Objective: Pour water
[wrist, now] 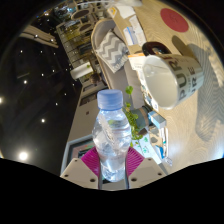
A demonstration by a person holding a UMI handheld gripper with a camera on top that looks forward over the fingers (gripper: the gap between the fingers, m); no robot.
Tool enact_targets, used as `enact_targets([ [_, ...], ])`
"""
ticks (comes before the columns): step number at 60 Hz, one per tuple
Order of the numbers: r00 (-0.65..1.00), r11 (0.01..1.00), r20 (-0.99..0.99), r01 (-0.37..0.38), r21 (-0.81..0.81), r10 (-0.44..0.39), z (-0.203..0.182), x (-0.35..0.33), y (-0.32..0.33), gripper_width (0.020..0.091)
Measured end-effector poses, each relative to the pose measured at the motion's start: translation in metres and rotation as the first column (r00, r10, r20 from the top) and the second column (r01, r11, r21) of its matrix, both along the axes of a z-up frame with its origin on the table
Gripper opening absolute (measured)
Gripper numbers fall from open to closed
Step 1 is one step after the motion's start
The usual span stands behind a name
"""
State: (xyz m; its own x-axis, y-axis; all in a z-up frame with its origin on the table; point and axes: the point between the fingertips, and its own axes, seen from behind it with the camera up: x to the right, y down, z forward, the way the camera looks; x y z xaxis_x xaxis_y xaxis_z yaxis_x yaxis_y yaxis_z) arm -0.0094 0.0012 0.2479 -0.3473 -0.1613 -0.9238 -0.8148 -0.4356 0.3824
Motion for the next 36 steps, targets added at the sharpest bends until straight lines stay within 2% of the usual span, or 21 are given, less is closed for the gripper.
enact_targets([
  [5,0.978,0.996,0.208,-0.039,0.077,0.022,0.022,0.006,-0.007,0.0288],
  [9,0.922,0.986,0.388,-0.067,0.151,0.003,0.045,0.02,-0.006,0.0289],
  [16,0.746,0.956,0.655,-0.09,0.278,-0.12,0.091,0.062,-0.001,0.029],
  [22,0.496,0.931,0.835,-0.129,0.342,-0.238,0.11,0.113,0.004,0.0294],
  [25,0.354,0.93,0.895,-0.145,0.339,-0.271,0.118,0.128,0.008,0.0292],
  [28,0.215,0.93,0.931,-0.157,0.332,-0.295,0.113,0.149,0.01,0.0293],
  [29,0.176,0.93,0.937,-0.161,0.331,-0.303,0.097,0.165,0.014,0.0294],
  [36,-0.101,0.956,0.957,-0.149,0.254,-0.27,0.053,0.214,0.021,0.0294],
])
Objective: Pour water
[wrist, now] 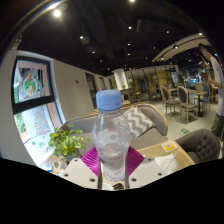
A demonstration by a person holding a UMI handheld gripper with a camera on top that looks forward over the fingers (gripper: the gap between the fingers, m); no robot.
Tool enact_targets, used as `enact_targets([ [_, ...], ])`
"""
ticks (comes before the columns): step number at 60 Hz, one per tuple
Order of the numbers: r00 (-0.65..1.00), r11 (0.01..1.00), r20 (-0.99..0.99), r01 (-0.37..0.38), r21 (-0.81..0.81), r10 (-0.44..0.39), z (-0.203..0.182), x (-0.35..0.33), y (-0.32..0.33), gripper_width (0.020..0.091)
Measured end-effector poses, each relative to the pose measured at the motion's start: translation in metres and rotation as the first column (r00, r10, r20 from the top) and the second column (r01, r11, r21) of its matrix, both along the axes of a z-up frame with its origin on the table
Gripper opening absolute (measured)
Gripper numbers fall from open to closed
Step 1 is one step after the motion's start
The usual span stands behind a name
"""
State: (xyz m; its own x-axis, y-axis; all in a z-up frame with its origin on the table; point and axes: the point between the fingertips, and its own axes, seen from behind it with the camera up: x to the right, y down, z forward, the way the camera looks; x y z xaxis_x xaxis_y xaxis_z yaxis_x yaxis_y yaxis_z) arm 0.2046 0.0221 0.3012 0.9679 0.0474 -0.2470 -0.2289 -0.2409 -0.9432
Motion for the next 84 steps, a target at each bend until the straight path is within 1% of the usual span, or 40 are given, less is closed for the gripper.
enact_targets([
  [2,0.997,1.0,0.07,0.021,-0.016,-0.019,-0.017,0.012,0.0,0.0293],
  [3,0.995,0.999,0.101,0.028,-0.02,-0.025,-0.036,0.025,-0.003,0.0293],
  [4,0.991,0.999,0.13,0.039,-0.032,-0.035,-0.041,0.027,-0.004,0.0294],
  [8,0.973,0.994,0.226,0.072,-0.08,-0.052,-0.08,0.042,-0.006,0.0294],
  [11,0.965,0.989,0.258,0.085,-0.117,-0.053,-0.115,0.054,-0.008,0.0298],
  [18,0.967,0.978,0.252,0.088,-0.188,-0.039,-0.176,0.059,-0.009,0.0299],
  [27,0.973,0.972,0.226,0.094,-0.214,-0.044,-0.217,0.064,-0.011,0.03],
  [33,0.975,0.965,0.217,0.102,-0.241,-0.049,-0.238,0.068,-0.025,0.0317],
  [34,0.975,0.971,0.216,0.105,-0.214,-0.057,-0.236,0.065,-0.017,0.032],
  [36,0.973,0.972,0.22,0.112,-0.205,-0.065,-0.234,0.067,-0.023,0.0326],
  [42,0.972,0.972,0.216,0.136,-0.194,-0.092,-0.235,0.066,-0.022,0.0381],
  [46,0.97,0.966,0.217,0.156,-0.208,-0.11,-0.235,0.069,-0.025,0.0453],
  [49,0.97,0.954,0.216,0.168,-0.247,-0.115,-0.24,0.07,-0.026,0.05],
  [50,0.97,0.948,0.216,0.171,-0.269,-0.114,-0.242,0.07,-0.029,0.0542],
  [51,0.97,0.941,0.214,0.174,-0.289,-0.114,-0.244,0.07,-0.032,0.0599],
  [54,0.975,0.93,0.192,0.171,-0.325,-0.112,-0.246,0.067,-0.039,0.084],
  [55,0.976,0.928,0.185,0.17,-0.332,-0.112,-0.245,0.066,-0.042,0.086],
  [57,0.977,0.92,0.178,0.174,-0.352,-0.117,-0.247,0.065,-0.047,0.082],
  [61,0.973,0.904,0.188,0.2,-0.377,-0.137,-0.242,0.066,-0.066,0.0867],
  [65,0.966,0.892,0.211,0.225,-0.393,-0.151,-0.229,0.065,-0.088,0.0851],
  [76,0.958,0.843,0.229,0.263,-0.468,-0.172,-0.178,0.031,-0.169,0.0848],
  [84,0.949,0.832,0.259,0.285,-0.475,-0.177,-0.134,-0.006,-0.224,0.0851],
])
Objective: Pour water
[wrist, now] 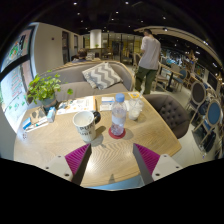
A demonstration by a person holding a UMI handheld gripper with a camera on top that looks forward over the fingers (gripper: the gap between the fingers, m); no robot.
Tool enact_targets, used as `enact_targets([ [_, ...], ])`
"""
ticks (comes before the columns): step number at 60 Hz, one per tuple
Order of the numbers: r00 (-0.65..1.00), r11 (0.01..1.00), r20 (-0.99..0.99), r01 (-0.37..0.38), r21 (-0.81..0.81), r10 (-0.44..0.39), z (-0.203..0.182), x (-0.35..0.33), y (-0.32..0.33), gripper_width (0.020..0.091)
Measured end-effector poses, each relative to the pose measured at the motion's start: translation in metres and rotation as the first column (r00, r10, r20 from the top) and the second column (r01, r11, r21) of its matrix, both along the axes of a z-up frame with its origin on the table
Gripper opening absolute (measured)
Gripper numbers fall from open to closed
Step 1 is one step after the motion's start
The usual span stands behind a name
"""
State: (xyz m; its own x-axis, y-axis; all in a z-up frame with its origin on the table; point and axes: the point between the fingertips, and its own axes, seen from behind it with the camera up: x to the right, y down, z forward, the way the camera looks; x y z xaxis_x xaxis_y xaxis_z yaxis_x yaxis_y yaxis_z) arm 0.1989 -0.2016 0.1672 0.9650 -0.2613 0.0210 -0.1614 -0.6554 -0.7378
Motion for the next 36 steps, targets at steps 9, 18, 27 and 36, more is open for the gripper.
enact_targets([
  [9,1.0,1.0,-0.001,-0.022,0.001,0.022,0.033,-0.044,-0.045,0.0854],
  [18,0.999,0.999,0.023,-0.041,0.012,0.04,0.051,-0.071,-0.064,0.0857],
  [27,0.999,0.999,0.021,-0.042,0.01,0.042,0.056,-0.077,-0.073,0.0851],
  [36,0.996,0.998,0.069,-0.057,0.017,0.055,0.059,-0.07,-0.068,0.0854],
])
